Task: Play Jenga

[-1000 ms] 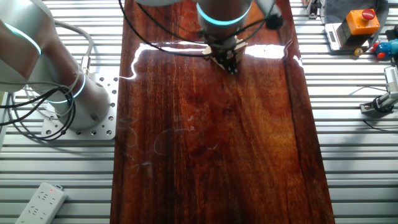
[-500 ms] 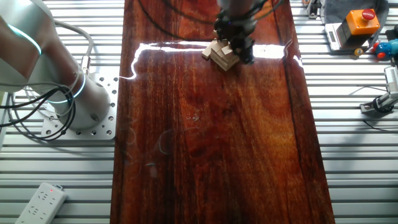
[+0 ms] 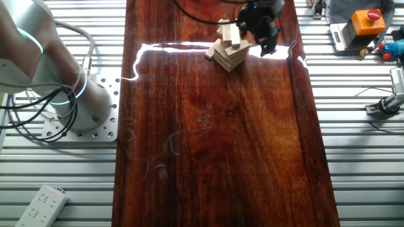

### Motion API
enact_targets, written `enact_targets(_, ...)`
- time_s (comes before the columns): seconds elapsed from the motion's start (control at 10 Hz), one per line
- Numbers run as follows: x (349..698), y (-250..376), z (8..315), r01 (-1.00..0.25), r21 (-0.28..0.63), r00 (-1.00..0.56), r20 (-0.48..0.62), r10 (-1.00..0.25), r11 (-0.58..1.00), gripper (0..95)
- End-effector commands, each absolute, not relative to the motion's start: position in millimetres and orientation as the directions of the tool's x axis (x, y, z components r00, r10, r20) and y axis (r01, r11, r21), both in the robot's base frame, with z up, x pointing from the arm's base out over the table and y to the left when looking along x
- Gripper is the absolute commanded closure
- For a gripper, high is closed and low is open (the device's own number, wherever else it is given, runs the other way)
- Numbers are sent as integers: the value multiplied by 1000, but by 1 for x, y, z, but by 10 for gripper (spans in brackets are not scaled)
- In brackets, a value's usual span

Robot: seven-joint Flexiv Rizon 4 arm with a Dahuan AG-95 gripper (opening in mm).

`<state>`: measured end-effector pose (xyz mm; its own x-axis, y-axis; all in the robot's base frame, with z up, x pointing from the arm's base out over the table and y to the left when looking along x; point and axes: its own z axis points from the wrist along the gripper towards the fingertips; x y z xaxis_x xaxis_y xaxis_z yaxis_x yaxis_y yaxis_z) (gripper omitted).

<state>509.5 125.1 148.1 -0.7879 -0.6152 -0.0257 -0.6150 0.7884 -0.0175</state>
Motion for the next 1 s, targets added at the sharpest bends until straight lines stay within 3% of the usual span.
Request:
enact_targets(0.1, 521, 125, 138, -611, -19, -791, -26, -612, 791, 950)
enact_targets(1.0, 535, 116, 109, -612, -1, -791, -20, -612, 791, 950)
